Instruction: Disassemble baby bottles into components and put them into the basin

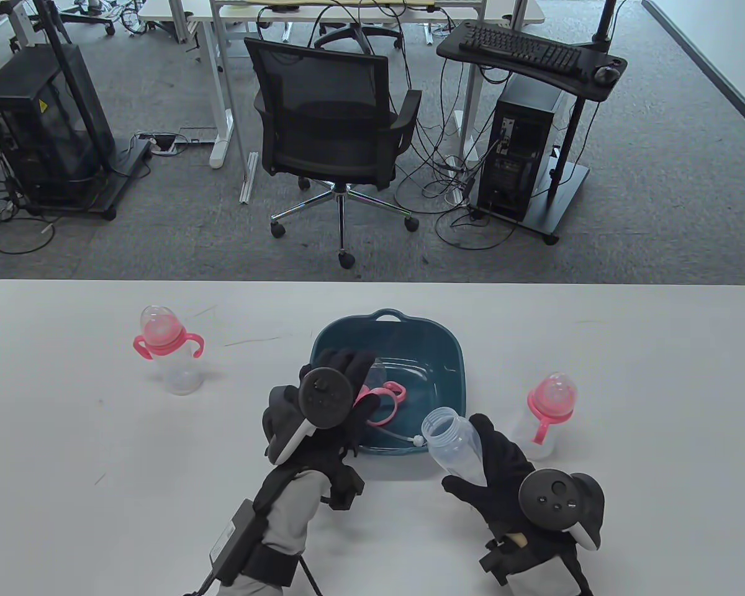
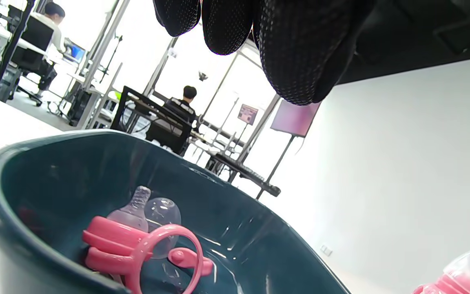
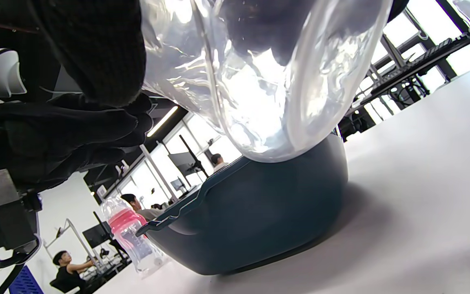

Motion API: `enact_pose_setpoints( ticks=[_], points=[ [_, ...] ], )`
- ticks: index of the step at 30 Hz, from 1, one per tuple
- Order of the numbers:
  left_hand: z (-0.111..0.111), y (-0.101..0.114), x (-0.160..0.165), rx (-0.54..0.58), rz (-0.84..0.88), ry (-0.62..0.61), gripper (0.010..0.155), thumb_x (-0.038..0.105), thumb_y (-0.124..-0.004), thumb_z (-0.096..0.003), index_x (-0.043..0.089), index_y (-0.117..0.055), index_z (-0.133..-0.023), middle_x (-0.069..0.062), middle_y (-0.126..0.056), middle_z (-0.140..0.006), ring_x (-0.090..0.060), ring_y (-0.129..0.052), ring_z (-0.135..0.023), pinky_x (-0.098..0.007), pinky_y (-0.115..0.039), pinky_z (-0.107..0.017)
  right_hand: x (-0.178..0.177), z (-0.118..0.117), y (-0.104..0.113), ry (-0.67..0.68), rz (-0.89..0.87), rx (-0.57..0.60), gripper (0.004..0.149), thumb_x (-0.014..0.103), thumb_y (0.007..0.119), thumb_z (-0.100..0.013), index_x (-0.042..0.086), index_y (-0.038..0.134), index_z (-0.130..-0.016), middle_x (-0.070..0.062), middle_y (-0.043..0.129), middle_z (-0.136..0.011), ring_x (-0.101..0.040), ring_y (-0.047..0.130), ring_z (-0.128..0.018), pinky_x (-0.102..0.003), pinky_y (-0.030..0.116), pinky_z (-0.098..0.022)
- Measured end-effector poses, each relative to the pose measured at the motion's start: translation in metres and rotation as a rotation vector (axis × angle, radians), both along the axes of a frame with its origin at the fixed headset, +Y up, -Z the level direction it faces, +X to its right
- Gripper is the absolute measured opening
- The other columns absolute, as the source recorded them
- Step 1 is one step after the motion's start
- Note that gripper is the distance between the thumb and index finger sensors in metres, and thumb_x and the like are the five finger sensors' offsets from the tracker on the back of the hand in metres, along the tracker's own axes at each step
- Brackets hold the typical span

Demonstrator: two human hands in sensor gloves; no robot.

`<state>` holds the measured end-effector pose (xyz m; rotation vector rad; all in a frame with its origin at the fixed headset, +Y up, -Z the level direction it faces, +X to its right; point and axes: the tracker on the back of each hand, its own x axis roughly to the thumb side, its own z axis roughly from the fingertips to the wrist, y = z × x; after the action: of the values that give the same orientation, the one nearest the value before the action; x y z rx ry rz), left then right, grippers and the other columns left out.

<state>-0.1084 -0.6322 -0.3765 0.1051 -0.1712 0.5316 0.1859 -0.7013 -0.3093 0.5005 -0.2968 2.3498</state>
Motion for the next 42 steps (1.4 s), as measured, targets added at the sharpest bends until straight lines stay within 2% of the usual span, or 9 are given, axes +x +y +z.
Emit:
enact_pose_setpoints(
  ticks=[8,14,17,28,35,42],
  points=[
    [0.025,-0.011,-0.034,0.034,0.000,0.041,0.069,0.042,-0.084,-0.0492,0.038,-0.048,-0.108,0.004,-0.040,-0.116,-0.032,-0.033,-0.116,-0.054,-0.025,-0.081,0.000,0.000,0.000,-0.005,0.009,0.000,0.093,0.044,0.089,-0.048,0.007,0.032,-0.112,-0.021,0.059,-0.104,-0.048,0.066,-0.088,-0.069,0.054,-0.063],
    [0.046,-0.032,-0.061,0.070,-0.013,0.064,0.071,0.043,-0.084,-0.0491,0.039,-0.044,-0.109,0.006,-0.035,-0.117,-0.031,-0.027,-0.117,-0.055,-0.023,-0.081,-0.001,0.000,-0.001,-0.007,0.016,0.001,0.093,0.044,0.089,-0.048,0.007,0.032,-0.112,-0.021,0.059,-0.104,-0.048,0.066,-0.088,-0.068,0.054,-0.063],
    [0.052,-0.045,-0.073,0.053,-0.025,0.081,0.072,0.043,-0.084,-0.0491,0.040,-0.044,-0.109,0.006,-0.034,-0.117,-0.031,-0.026,-0.117,-0.055,-0.022,-0.081,-0.001,0.000,-0.002,-0.010,0.026,-0.005,0.093,0.044,0.089,-0.048,0.007,0.032,-0.112,-0.021,0.059,-0.104,-0.048,0.066,-0.088,-0.069,0.054,-0.063],
    [0.049,-0.086,-0.100,-0.049,0.012,0.124,0.073,0.044,-0.083,-0.0489,0.039,-0.042,-0.109,0.006,-0.032,-0.117,-0.031,-0.022,-0.117,-0.054,-0.020,-0.081,-0.001,-0.001,-0.003,-0.027,0.056,-0.012,0.093,0.044,0.089,-0.048,0.007,0.032,-0.112,-0.021,0.059,-0.104,-0.048,0.066,-0.088,-0.068,0.055,-0.063],
    [0.050,-0.093,-0.104,-0.075,-0.015,0.143,0.073,0.044,-0.083,-0.0486,0.040,-0.041,-0.109,0.007,-0.029,-0.117,-0.030,-0.019,-0.117,-0.054,-0.018,-0.081,-0.002,-0.001,-0.003,-0.052,0.069,-0.011,0.093,0.044,0.089,-0.048,0.007,0.032,-0.111,-0.022,0.059,-0.103,-0.049,0.066,-0.087,-0.069,0.055,-0.063],
    [0.046,-0.093,-0.113,-0.102,0.012,0.164,0.074,0.043,-0.083,-0.0489,0.040,-0.040,-0.109,0.007,-0.028,-0.117,-0.028,-0.017,-0.117,-0.053,-0.015,-0.081,-0.005,0.002,0.011,-0.106,0.073,0.036,0.093,0.044,0.088,-0.049,0.007,0.031,-0.112,-0.021,0.058,-0.104,-0.049,0.066,-0.088,-0.068,0.054,-0.063]
  ],
)
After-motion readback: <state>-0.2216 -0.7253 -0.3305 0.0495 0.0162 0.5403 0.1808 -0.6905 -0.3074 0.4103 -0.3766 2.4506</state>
